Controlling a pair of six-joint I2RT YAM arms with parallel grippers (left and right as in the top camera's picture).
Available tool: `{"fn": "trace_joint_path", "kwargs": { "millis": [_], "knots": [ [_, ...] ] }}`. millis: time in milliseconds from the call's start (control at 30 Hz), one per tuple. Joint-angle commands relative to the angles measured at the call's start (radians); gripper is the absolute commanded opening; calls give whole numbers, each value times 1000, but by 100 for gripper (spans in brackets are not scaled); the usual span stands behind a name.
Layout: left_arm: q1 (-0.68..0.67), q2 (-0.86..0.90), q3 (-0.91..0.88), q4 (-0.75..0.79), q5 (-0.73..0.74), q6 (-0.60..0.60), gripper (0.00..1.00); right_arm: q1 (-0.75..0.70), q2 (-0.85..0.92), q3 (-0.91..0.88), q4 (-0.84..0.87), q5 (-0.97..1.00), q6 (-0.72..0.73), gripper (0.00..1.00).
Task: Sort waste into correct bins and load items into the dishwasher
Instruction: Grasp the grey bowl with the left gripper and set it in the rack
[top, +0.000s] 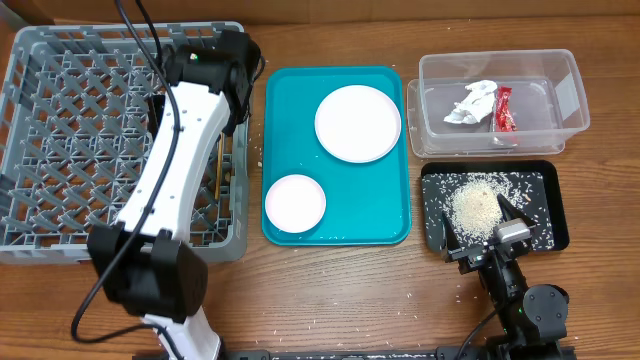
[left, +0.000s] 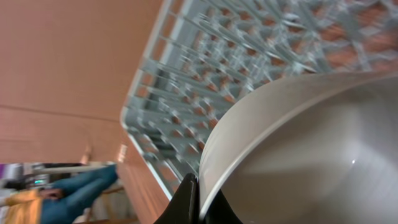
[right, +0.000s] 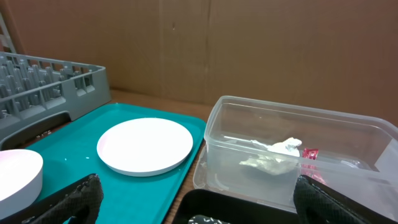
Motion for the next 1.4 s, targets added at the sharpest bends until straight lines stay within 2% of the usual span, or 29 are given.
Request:
{"fn": "trace_joint_path", "kwargs": {
  "millis": [0, 133, 300, 467, 667, 833, 967, 1167, 1367],
  "knots": [
    [10, 103, -13, 24, -203, -55, 4, -1, -12, -11, 6, -5, -4, 100],
    [8, 203, -13, 72, -207, -43, 4, -1, -12, -11, 6, -5, -4, 99],
    [-10, 304, -13, 47, -263, -29, 4, -1, -12, -11, 6, -5, -3, 100],
    [-47, 317, -12, 38, -265, -29, 4, -1, -12, -11, 6, -5, -3, 100],
    [-82, 312, 0, -63, -332, -29, 4, -1, -12, -11, 6, -5, -3, 100],
    [-86, 312, 0, -72, -249, -33, 4, -1, -12, -11, 6, -5, -4, 100],
    [-64, 312, 0, -107, -288, -53, 4, -1, -12, -11, 6, -5, -4, 100],
    [-9, 312, 0, -62, -239, -63, 4, -1, -12, -11, 6, -5, -4, 100],
    [-8, 314, -1, 14, -151, 14, 4, -1, -12, -11, 6, -5, -4, 100]
  ]
}}
